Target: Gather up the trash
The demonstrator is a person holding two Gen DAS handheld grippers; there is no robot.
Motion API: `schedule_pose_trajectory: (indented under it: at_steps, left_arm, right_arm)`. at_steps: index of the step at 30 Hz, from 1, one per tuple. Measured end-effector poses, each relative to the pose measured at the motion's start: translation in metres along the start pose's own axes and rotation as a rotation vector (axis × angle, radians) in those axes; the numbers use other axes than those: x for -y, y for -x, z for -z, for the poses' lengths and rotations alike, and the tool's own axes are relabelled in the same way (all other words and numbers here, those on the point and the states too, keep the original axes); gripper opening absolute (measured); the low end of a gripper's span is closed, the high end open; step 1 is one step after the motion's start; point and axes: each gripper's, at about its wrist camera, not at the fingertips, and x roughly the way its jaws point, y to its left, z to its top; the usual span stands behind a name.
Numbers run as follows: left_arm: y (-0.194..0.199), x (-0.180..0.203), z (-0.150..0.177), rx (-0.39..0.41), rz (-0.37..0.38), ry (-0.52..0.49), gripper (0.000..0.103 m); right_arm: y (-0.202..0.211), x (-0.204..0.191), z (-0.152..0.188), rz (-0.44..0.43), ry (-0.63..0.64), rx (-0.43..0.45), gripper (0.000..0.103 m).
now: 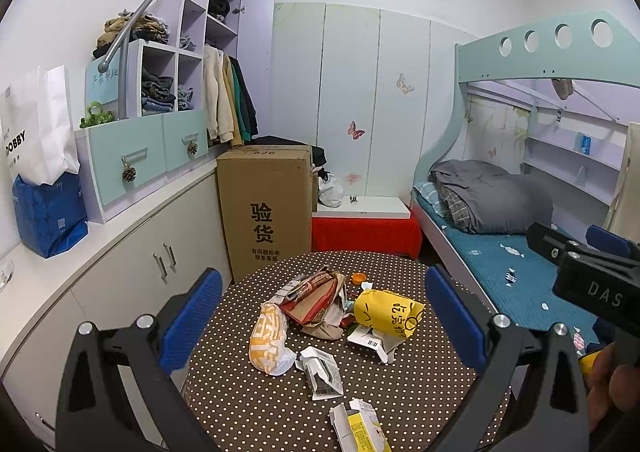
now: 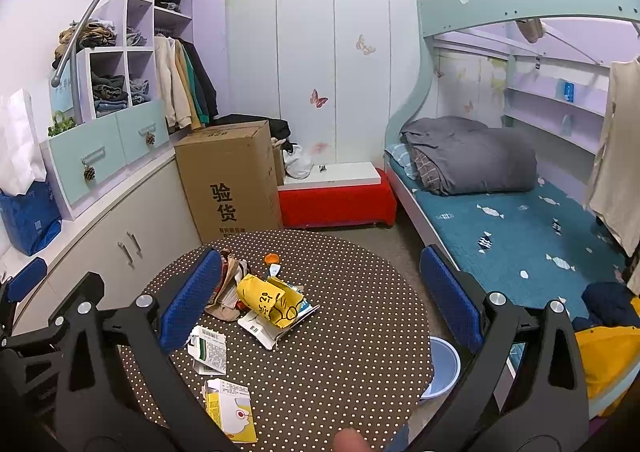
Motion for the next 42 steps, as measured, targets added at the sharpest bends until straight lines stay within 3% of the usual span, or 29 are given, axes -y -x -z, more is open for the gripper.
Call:
schedule_pose_trajectory:
  at_steps: [17, 25, 32, 36, 38, 39, 40, 42]
  left_arm:
    - [-0.028, -0.025, 0.022, -0.084, -0.046, 0.016, 0.099]
    - [-0.054, -0.060, 0.056, -0.194, -0.126, 0.045, 0.099]
    - [-0.073, -0.088, 0.085, -0.288, -0.198, 0.053, 0.099]
    - [-0.082, -0.098, 0.096, -0.330, -0.217, 0.058, 0.099]
    - [-0.085, -0.097, 0.098, -0.339, -0.215, 0.053, 0.099]
    - [-0.088, -0.096, 0.099, -0.342, -0.210, 0.053, 0.099]
    - [-0.090, -0.095, 0.100, -0.345, -0.204, 0.052, 0.099]
    - [-0.097, -0.088, 0.100, -0.357, -0.183, 0.045, 0.099]
  right_arm:
    - [-0.036, -0.017, 0.017, -0.020, 0.044, -0.107, 0.097]
    - [-0.090, -0.037, 0.073, -0.128, 0.093, -0.338, 0.097]
    - [-0.126, -0.067, 0.146, -0.284, 0.137, -0.602, 0.097]
    - [-0.134, -0.088, 0.170, -0.377, 0.152, -0.700, 0.097]
    - [-0.135, -0.099, 0.179, -0.387, 0.203, -0.721, 0.086]
    - [-0.135, -0.103, 0.184, -0.373, 0.234, -0.727, 0.067]
    - [-0.137, -0.105, 0.188, -0.359, 0.257, -0.735, 0.059]
    - [-0.134, -0.105, 0.188, -0.341, 0.281, -0.710, 0.058]
